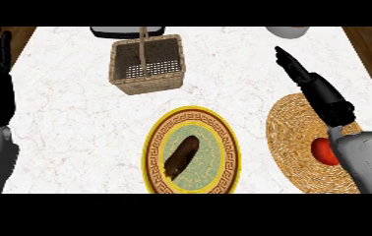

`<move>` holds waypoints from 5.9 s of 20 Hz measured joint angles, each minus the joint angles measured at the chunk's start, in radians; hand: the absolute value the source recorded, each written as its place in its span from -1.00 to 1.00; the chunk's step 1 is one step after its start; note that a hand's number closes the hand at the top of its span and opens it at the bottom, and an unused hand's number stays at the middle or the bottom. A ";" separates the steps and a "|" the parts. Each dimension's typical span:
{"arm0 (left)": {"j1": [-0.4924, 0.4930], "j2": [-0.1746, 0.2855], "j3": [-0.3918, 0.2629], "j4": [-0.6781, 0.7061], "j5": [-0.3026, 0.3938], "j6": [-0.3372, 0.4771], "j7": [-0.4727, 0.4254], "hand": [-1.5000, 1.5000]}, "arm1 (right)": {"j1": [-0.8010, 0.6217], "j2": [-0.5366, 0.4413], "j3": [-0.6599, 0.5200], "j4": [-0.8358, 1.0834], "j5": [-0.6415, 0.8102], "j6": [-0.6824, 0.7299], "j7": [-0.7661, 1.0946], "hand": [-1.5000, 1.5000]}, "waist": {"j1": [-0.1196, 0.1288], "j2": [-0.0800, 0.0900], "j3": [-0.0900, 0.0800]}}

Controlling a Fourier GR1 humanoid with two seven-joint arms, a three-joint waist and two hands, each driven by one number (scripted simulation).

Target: Pick the tomato from the placemat and place it in the basket

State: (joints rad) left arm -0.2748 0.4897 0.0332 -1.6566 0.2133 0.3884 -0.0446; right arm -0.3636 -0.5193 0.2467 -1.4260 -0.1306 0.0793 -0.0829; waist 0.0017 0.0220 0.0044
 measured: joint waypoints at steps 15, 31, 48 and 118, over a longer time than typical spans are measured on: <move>0.134 -0.018 -0.193 0.193 -0.030 -0.129 0.222 0.00 | 0.333 0.210 -0.388 -0.020 -0.379 0.135 -0.697 -1.00 | -0.067 -0.019 0.001; 0.080 -0.054 -0.220 0.269 -0.055 -0.160 0.242 0.00 | 0.761 -0.348 -0.548 -0.005 -0.042 0.229 -0.596 -1.00 | -0.035 -0.022 -0.006; 0.056 -0.122 -0.164 0.288 -0.140 -0.234 0.256 0.00 | 0.765 -0.251 -0.657 -0.015 0.097 0.355 -0.527 -1.00 | -0.007 -0.023 -0.005; 0.033 -0.302 0.044 0.286 -0.352 -0.419 0.268 0.00 | 0.286 0.252 -0.381 0.262 0.828 -0.083 -0.440 1.00 | 0.023 -0.024 -0.014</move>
State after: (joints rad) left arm -0.2415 0.1880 0.0770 -1.3710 -0.1385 -0.0303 0.2236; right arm -0.0774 -0.2670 -0.1343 -1.1642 0.6977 -0.0035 -0.5228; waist 0.0245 -0.0024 -0.0097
